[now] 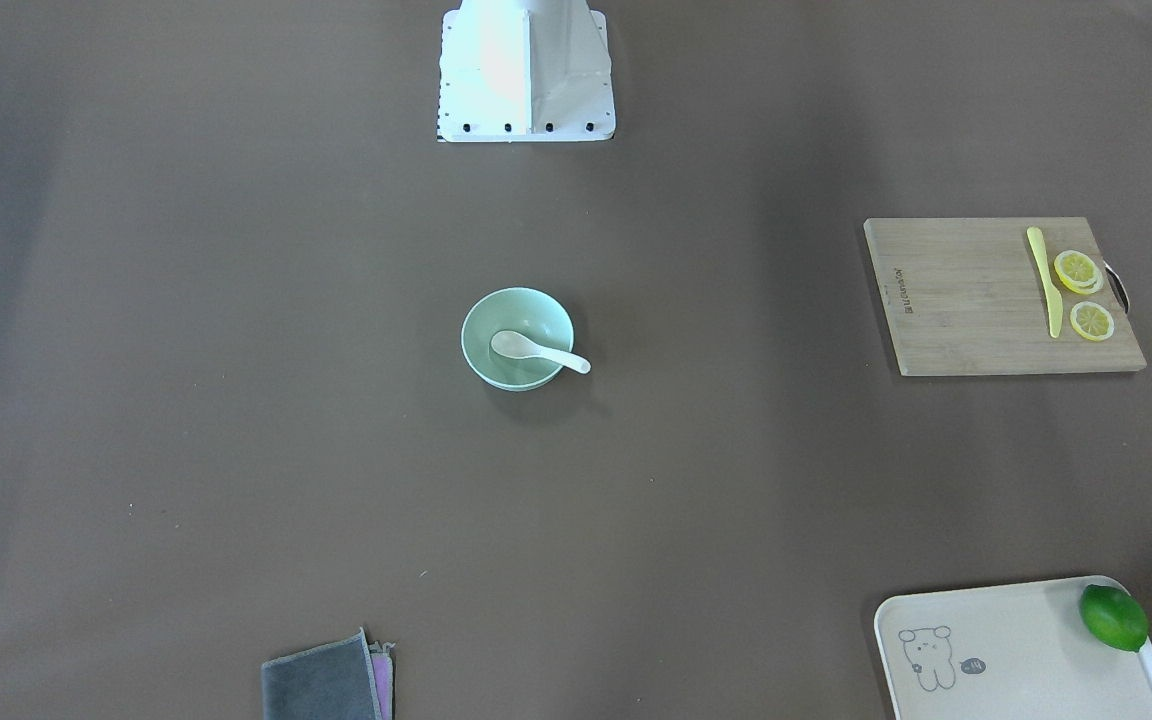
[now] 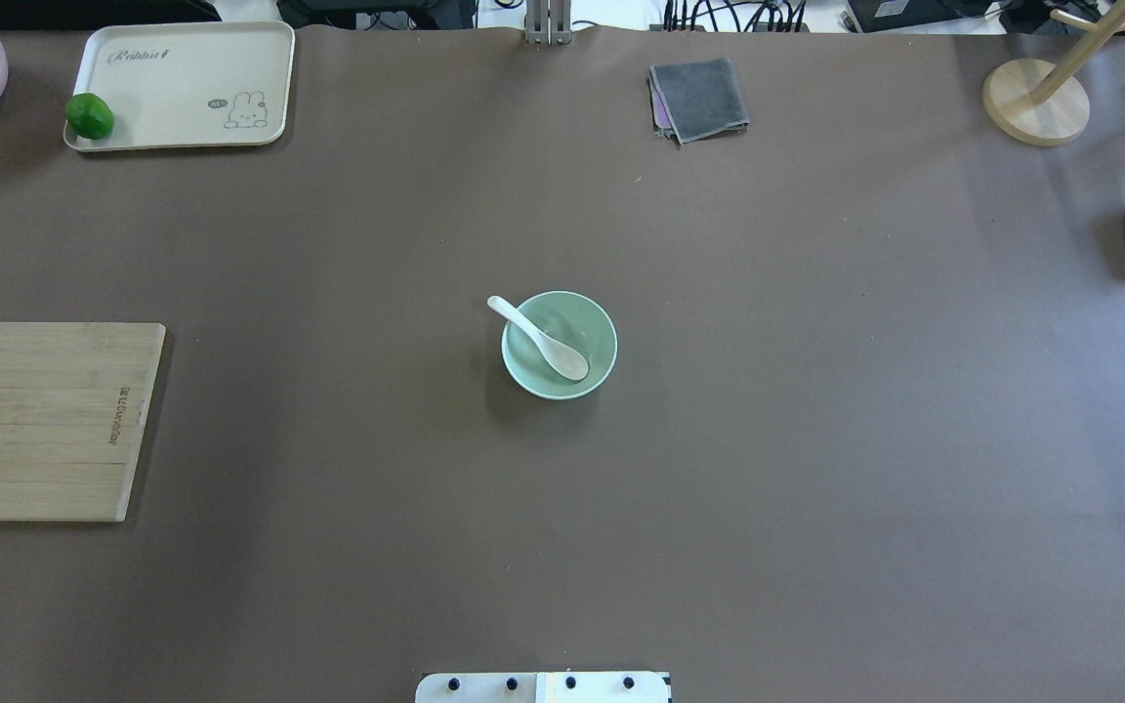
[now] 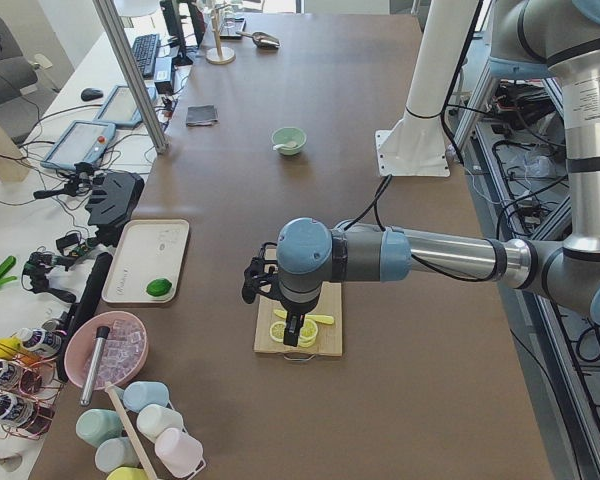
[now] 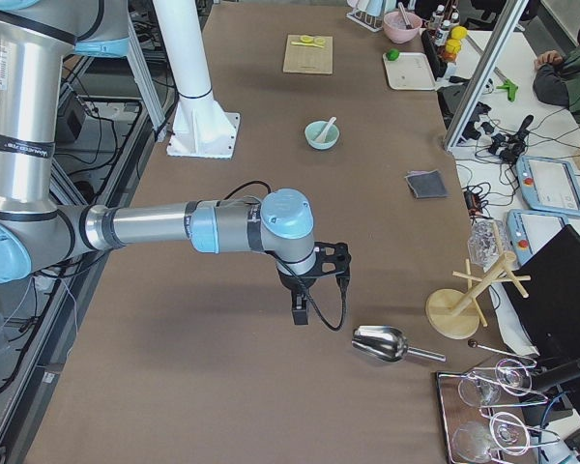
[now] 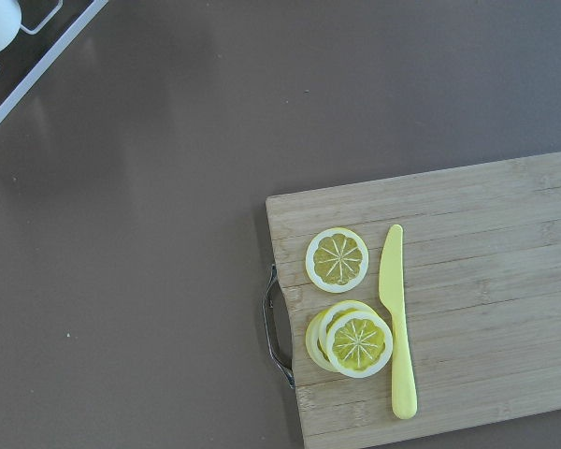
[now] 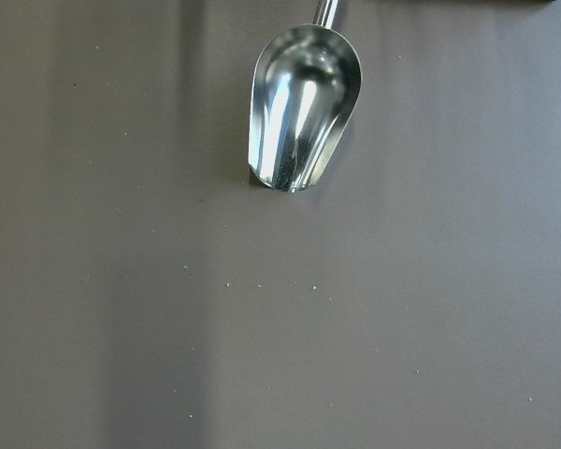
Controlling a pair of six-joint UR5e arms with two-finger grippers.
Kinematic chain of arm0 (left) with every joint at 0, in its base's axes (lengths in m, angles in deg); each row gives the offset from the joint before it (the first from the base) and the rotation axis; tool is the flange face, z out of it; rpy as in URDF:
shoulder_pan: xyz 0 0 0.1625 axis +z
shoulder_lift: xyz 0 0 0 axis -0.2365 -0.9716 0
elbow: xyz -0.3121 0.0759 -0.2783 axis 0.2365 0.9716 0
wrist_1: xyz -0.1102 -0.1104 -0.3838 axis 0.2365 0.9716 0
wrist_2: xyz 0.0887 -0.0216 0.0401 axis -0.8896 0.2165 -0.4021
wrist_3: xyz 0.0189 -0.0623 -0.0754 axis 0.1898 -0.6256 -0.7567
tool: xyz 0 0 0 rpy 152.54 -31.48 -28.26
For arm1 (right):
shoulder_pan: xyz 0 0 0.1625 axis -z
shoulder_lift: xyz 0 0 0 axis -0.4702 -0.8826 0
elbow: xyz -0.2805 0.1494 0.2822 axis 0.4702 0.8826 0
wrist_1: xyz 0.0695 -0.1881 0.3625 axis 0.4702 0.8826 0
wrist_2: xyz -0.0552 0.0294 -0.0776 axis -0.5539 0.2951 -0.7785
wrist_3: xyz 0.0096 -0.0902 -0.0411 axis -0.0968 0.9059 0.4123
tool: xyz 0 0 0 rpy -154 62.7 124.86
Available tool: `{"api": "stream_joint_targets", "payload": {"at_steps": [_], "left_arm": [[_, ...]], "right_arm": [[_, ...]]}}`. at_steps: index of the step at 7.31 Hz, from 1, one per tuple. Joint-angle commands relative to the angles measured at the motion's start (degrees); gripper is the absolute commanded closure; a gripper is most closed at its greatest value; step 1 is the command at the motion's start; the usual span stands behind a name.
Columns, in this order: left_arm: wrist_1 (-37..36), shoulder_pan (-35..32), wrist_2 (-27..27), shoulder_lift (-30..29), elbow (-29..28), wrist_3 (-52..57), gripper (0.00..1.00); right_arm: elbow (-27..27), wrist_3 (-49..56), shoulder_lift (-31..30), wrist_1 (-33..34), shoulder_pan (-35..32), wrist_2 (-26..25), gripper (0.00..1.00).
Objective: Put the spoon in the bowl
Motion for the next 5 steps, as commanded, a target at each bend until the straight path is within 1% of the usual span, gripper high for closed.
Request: {"api": "stream_joint_targets", "payload": {"at_steps": [1,5], "left_arm": [[0.0,0.0,0.0,-0.1,0.0,0.0,0.02],[0.0,0.0,0.0,0.1,0.0,0.0,0.02]], "right_arm": [[0.0,0.3,0.0,-0.1,0.1,0.0,0.0],[0.8,0.2,-0.1,0.0,0.1,0.2,0.0]]}}
